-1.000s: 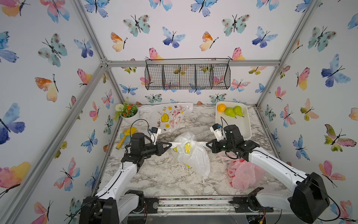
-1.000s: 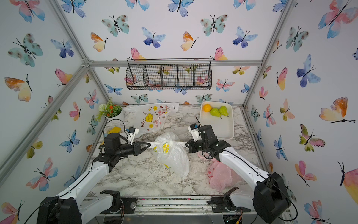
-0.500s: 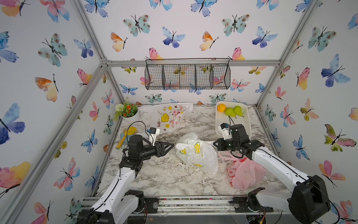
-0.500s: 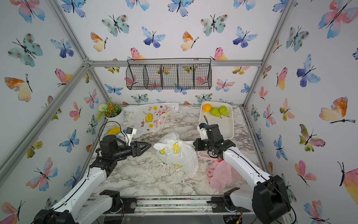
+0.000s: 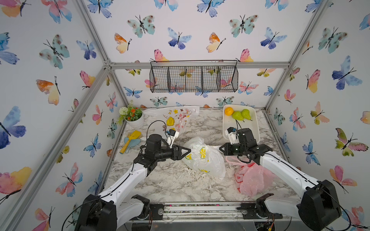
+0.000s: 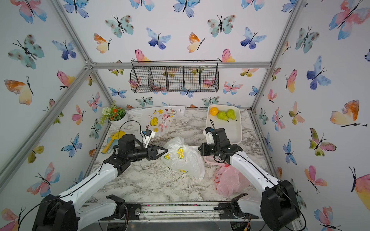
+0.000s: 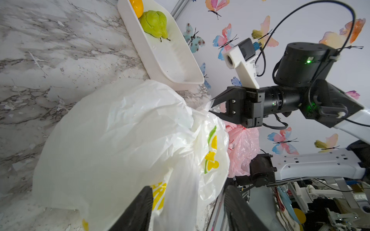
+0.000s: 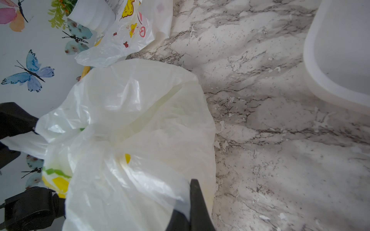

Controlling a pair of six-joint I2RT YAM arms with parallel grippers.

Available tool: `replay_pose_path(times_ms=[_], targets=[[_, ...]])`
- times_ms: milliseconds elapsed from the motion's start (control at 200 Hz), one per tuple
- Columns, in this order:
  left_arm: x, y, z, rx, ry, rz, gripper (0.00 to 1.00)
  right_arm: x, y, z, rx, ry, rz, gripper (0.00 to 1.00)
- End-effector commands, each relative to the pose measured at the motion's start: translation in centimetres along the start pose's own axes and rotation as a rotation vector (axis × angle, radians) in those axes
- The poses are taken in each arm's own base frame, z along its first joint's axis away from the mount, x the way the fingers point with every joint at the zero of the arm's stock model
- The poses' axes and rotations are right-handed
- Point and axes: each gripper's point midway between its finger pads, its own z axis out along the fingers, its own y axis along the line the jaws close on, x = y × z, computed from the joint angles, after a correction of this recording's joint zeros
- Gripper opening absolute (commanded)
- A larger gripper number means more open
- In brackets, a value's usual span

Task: Place the pears into plastic bags & tie knots
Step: Tie the plastic bag at the center of the board.

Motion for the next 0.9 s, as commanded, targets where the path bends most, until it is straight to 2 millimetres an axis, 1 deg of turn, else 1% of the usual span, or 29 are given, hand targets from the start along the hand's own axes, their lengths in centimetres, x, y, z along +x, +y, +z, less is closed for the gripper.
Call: replay_pose_path(times_ms=[0, 85, 155, 190, 220, 270, 295, 350, 375, 420, 476, 561, 626, 691, 716, 746, 791, 806, 841, 856, 891], targets=[[0.1, 0.7, 0.7, -0.056, 0.02, 0.04, 0.34, -0.6, -0.3, -0.1, 0.03, -0.018, 0.028, 0.03], [0.9, 2.1, 0.7, -0.126, 0.056, 0.048, 0.15, -0.7, -0.9, -0.3, 0.061, -0.034, 0.042, 0.03], [1.1, 2.3, 0.4, -0.15, 0.073, 0.076, 0.0, -0.5, -1.8, -0.4, 0.108, -0.041, 0.061, 0.03], [1.3, 2.3, 0.2, -0.159, 0.084, 0.097, 0.0, -0.4, -2.2, -0.5, 0.127, -0.047, 0.071, 0.03], [1.3, 2.7, -0.2, -0.197, 0.089, 0.116, 0.0, -0.2, -2.8, -0.7, 0.157, -0.05, 0.087, 0.04], [1.4, 4.6, -1.6, -0.319, 0.102, 0.133, 0.0, 0.1, -4.2, -1.4, 0.217, -0.056, 0.119, 0.04], [1.3, 6.2, -2.7, -0.403, 0.096, 0.134, 0.0, 0.3, -5.1, -1.8, 0.25, -0.06, 0.139, 0.04], [1.5, 8.9, -4.9, -0.484, 0.077, 0.082, 0.0, 0.9, -7.2, -2.8, 0.311, -0.068, 0.185, 0.04], [1.7, 9.5, -5.3, -0.483, 0.074, 0.066, 0.0, 1.1, -8.1, -3.2, 0.329, -0.073, 0.202, 0.04], [2.3, 9.9, -5.4, -0.475, 0.082, 0.067, 0.0, 1.6, -9.2, -3.7, 0.355, -0.074, 0.225, 0.04], [3.0, 8.4, -3.8, -0.386, 0.108, 0.056, 0.0, 2.3, -9.9, -3.6, 0.373, -0.053, 0.235, 0.04], [4.5, 6.5, -0.9, -0.338, 0.184, 0.102, 0.0, 3.1, -10.6, -3.6, 0.414, -0.01, 0.251, 0.04], [5.1, 6.7, -0.3, -0.337, 0.229, 0.089, 0.0, 3.1, -11.1, -4.2, 0.454, -0.021, 0.258, 0.04], [4.6, 6.5, 0.0, -0.327, 0.207, 0.104, 0.0, 2.6, -11.6, -5.2, 0.498, -0.065, 0.264, 0.04], [4.3, 5.7, 0.5, -0.295, 0.193, 0.113, 0.0, 2.2, -11.7, -5.7, 0.509, -0.088, 0.263, 0.04], [3.7, 4.2, 1.5, -0.249, 0.174, 0.13, 0.0, 1.5, -11.6, -6.2, 0.518, -0.114, 0.253, 0.03], [3.4, 1.3, 3.4, -0.166, 0.175, 0.166, 0.0, 0.2, -10.6, -6.6, 0.484, -0.14, 0.22, 0.03], [3.2, 0.4, 3.9, -0.139, 0.179, 0.172, 0.08, -0.2, -10.2, -6.7, 0.469, -0.146, 0.209, 0.04], [2.9, -1.2, 4.8, -0.094, 0.19, 0.176, 0.31, -1.4, -9.2, -7.0, 0.432, -0.168, 0.189, 0.16], [2.7, -1.7, 5.0, -0.081, 0.192, 0.177, 0.39, -1.9, -8.8, -7.1, 0.418, -0.177, 0.178, 0.21], [2.1, -2.4, 5.0, -0.062, 0.188, 0.179, 0.51, -3.1, -7.8, -7.3, 0.382, -0.193, 0.146, 0.31]])
